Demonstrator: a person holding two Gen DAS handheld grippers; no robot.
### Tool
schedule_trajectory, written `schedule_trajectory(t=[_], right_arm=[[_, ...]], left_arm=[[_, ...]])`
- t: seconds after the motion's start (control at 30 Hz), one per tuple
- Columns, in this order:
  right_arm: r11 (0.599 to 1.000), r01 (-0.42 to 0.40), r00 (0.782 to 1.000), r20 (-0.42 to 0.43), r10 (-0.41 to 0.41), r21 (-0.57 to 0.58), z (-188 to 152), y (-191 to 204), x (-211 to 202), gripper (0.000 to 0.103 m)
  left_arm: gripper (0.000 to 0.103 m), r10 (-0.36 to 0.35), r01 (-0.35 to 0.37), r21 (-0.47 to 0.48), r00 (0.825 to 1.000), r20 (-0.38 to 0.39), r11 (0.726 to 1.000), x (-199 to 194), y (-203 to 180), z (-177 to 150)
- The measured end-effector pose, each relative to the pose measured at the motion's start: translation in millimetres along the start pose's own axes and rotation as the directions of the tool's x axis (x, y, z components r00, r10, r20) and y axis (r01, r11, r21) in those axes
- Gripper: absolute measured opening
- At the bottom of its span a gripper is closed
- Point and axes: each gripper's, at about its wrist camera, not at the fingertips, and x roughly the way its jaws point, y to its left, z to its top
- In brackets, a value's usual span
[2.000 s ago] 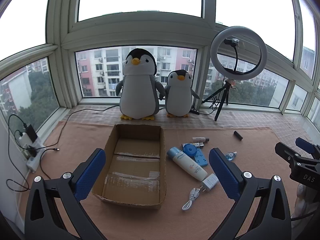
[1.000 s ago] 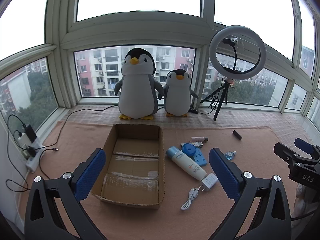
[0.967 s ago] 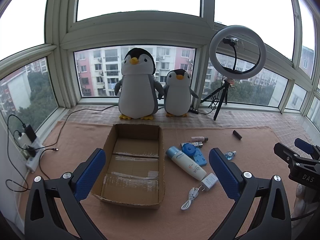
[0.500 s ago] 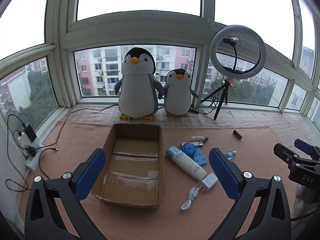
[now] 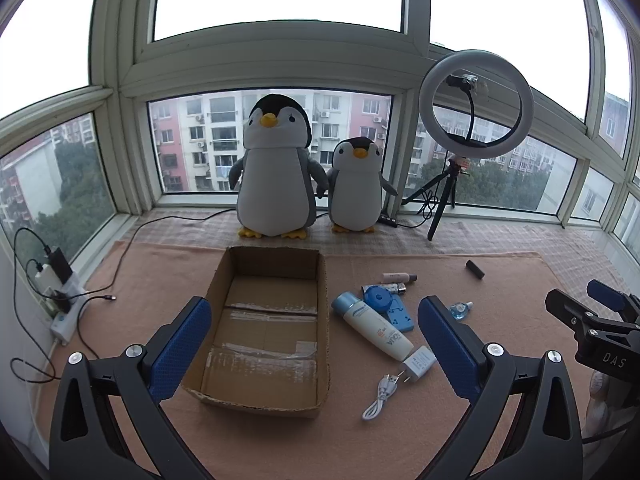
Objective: Organize rigid objects
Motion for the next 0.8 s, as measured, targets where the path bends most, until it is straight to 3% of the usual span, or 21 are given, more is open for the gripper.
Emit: schedule_trajectory(t=[0.43,0.67,0.8], right_arm=[[1.000,-0.002,1.000,-0.025,0.002,0.003,2.7,-1.0,6.7,0.102],[1.000,-0.011,0.999,-0.042,0.012,0.019,-1.3,-7.1,15.0,0.102],[1.000,-0.010,0.999,-0.052,0.011,0.013,-5.5,-9.3,21.0,0.102]], left_arm=[[0.102,0.017,-0.017,-0.011,1.000,-0.013,1.000,5.1,12.5,-1.6],[0.102,0.073,-0.076,-0.055,0.996,-0.047,0.996,21.5,49.4,-14.8],[0.102,0.115,-0.125,-0.088,0.987,-0.110,0.988,41.0,75.7,-29.8]])
